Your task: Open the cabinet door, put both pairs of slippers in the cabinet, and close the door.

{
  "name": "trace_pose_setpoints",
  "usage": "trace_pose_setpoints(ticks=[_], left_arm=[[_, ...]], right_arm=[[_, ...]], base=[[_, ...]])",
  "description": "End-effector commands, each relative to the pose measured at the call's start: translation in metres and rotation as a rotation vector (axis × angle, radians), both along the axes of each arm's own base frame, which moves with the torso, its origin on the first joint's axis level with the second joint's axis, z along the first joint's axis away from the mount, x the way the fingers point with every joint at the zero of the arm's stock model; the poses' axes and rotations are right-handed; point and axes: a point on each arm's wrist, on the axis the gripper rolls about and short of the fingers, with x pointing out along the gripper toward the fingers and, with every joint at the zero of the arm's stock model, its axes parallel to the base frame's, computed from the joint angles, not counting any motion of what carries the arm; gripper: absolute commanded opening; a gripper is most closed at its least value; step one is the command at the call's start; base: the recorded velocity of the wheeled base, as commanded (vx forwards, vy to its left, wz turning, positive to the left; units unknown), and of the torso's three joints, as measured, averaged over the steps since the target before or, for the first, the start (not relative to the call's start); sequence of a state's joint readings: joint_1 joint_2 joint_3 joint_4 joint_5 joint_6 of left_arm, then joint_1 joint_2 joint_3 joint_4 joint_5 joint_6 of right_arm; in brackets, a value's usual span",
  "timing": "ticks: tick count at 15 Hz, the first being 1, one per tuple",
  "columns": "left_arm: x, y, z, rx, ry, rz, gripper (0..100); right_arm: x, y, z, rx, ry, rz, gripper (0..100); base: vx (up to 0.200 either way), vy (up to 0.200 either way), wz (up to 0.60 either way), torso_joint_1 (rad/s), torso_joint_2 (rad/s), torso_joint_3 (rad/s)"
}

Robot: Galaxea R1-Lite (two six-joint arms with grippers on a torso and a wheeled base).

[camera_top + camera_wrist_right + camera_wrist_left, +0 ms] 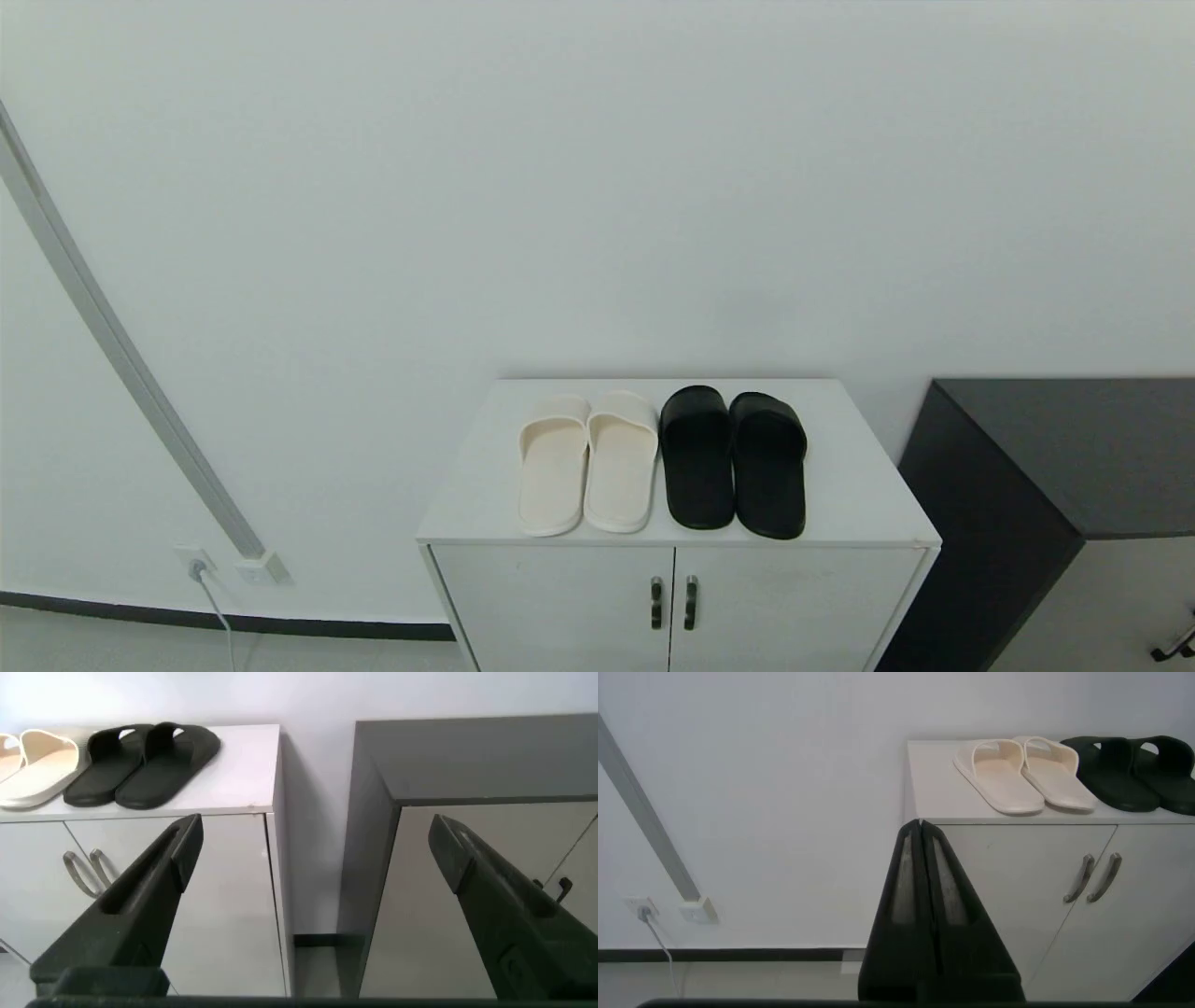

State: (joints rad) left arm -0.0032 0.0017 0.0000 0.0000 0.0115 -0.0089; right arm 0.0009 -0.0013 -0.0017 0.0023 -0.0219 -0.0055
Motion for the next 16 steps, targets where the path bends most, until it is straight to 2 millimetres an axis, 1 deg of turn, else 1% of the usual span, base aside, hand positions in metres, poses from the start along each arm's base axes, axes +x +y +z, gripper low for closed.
trace_pose_setpoints(ticks=[1, 3, 4, 5, 6, 7, 9, 11, 12, 13, 15, 16], left_arm=[[0.0, 0.0, 0.0, 0.0, 0.0, 0.001, 0], [0.0, 0.0, 0.0, 0.001, 0.0, 0.001, 0], [0.0, 0.0, 0.0, 0.003, 0.0, -0.001, 0], [0.0, 0.0, 0.0, 0.003, 0.0, 0.001, 0], [0.0, 0.0, 0.0, 0.003, 0.0, 0.002, 0], [0.0, 0.0, 0.0, 0.004, 0.0, 0.001, 0], [0.0, 0.0, 0.0, 0.003, 0.0, 0.001, 0], [0.0, 0.0, 0.0, 0.006, 0.0, -0.001, 0], [0.0, 0.0, 0.0, 0.006, 0.0, -0.001, 0], [0.0, 0.0, 0.0, 0.006, 0.0, -0.001, 0], [0.0, 0.0, 0.0, 0.006, 0.0, -0.001, 0], [0.0, 0.0, 0.0, 0.006, 0.0, -0.001, 0]], right_arm=[[0.0, 0.0, 0.0, -0.001, 0.001, 0.001, 100], [0.001, 0.0, 0.003, -0.008, 0.001, -0.005, 100], [0.002, 0.0, 0.037, 0.019, -0.009, -0.003, 100], [0.01, 0.0, 0.052, 0.101, 0.038, -0.001, 100], [0.013, 0.0, 0.044, 0.078, 0.085, 0.012, 100], [0.019, 0.002, 0.029, 0.024, 0.165, 0.067, 100], [0.028, 0.003, 0.031, 0.043, 0.238, 0.126, 100], [0.046, 0.004, 0.05, 0.053, 0.306, 0.167, 100], [0.063, 0.005, 0.063, 0.056, 0.346, 0.195, 100], [0.077, 0.008, 0.07, 0.052, 0.365, 0.238, 100], [0.106, 0.019, 0.082, 0.086, 0.399, 0.315, 100], [0.124, 0.031, 0.085, 0.074, 0.427, 0.335, 100]], base=[[0.0, 0.0, 0.0, 0.0, 0.0, 0.0], [0.0, 0.0, 0.0, 0.0, 0.0, 0.0], [0.0, 0.0, 0.0, 0.0, 0.0, 0.0], [0.0, 0.0, 0.0, 0.0, 0.0, 0.0], [0.0, 0.0, 0.0, 0.0, 0.0, 0.0], [0.0, 0.0, 0.0, 0.0, 0.0, 0.0], [0.0, 0.0, 0.0, 0.0, 0.0, 0.0], [0.0, 0.0, 0.0, 0.0, 0.0, 0.0], [0.0, 0.0, 0.0, 0.0, 0.0, 0.0], [0.0, 0.0, 0.0, 0.0, 0.0, 0.0], [0.0, 0.0, 0.0, 0.0, 0.0, 0.0], [0.0, 0.0, 0.0, 0.0, 0.0, 0.0]])
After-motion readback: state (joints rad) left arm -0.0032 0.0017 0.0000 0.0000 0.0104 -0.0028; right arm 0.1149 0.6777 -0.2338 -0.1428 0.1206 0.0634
